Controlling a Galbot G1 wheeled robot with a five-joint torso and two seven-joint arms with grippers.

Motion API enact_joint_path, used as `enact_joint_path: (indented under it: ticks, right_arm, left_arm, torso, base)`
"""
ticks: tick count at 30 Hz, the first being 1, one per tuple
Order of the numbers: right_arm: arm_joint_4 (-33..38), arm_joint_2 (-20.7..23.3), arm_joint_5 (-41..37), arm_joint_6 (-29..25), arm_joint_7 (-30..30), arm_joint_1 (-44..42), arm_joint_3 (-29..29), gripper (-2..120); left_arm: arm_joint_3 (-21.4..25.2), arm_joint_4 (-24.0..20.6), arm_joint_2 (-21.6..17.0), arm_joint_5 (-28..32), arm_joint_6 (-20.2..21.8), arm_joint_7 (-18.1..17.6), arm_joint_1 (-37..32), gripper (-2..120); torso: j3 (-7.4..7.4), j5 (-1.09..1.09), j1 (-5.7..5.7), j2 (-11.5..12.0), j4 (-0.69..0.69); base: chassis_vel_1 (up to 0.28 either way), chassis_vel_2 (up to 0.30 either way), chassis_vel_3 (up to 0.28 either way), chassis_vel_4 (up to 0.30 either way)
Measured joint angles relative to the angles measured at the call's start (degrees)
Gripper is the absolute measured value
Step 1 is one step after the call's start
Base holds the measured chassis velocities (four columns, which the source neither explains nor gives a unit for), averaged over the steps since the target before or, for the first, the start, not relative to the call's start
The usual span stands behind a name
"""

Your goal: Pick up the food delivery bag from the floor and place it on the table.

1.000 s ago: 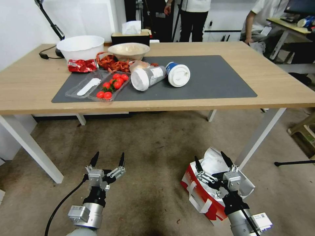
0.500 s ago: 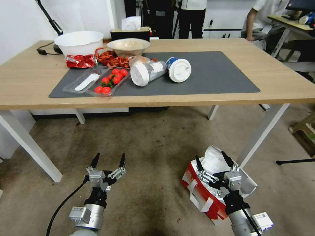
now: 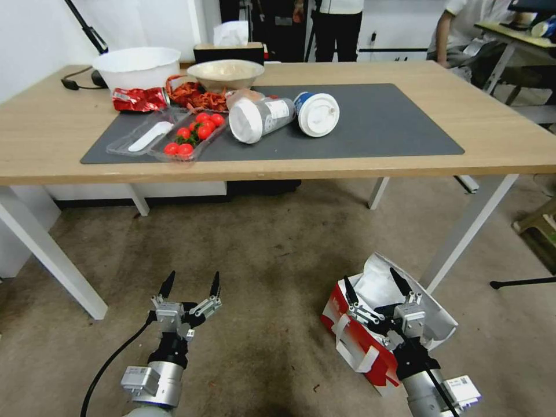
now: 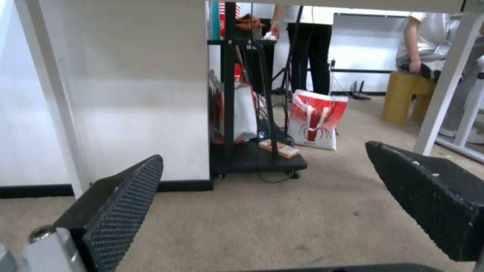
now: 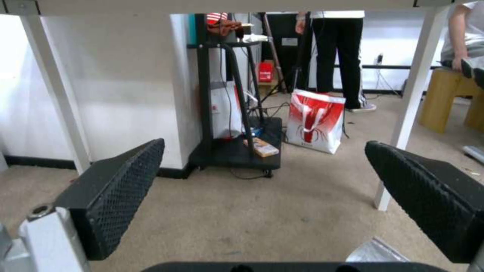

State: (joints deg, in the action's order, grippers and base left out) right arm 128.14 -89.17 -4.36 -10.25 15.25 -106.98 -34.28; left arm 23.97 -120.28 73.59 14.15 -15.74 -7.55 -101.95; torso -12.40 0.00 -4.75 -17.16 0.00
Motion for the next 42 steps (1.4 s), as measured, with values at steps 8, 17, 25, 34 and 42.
enact_joint_path:
  ticks: [8,17,25,34,42]
  right_arm:
    - [-0.23,0.13,-0.01,-0.15,0.16,-0.01,0.03,100]
    - [-0.51,0.12,0.0,-0.23,0.21,0.21,0.09,100]
    - [-0.78,0.18,-0.02,-0.27,0.24,0.17,-0.03,100]
    - [-1.02,0.03,-0.02,-0.27,0.26,0.32,-0.08,100]
    - [-1.12,-0.09,0.02,-0.26,0.37,0.32,-0.18,100]
  left_arm:
    - [0.12,-0.03,0.08,0.09,-0.12,0.11,-0.11,100]
    - [0.1,-0.03,0.34,-0.05,-0.17,0.1,-0.26,100]
    - [0.07,0.32,0.38,-0.12,-0.63,0.09,-0.13,100]
    - [0.13,0.59,0.11,0.06,-0.66,0.07,0.16,100]
    - [0.15,0.87,0.01,0.27,-0.68,0.04,0.28,100]
  torso:
    - [1.52,0.0,0.61,2.15,0.0]
    - [2.87,0.0,0.99,3.88,0.0]
    - [4.34,0.0,1.45,5.81,0.0]
    - [6.14,0.0,1.94,8.11,0.0]
    - [7.3,0.0,2.22,9.55,0.0]
  base:
    - [0.0,0.0,0.0,0.0]
    - [0.0,0.0,0.0,0.0]
    - [0.0,0.0,0.0,0.0]
    - [0.0,0.0,0.0,0.0]
    - [0.0,0.0,0.0,0.0]
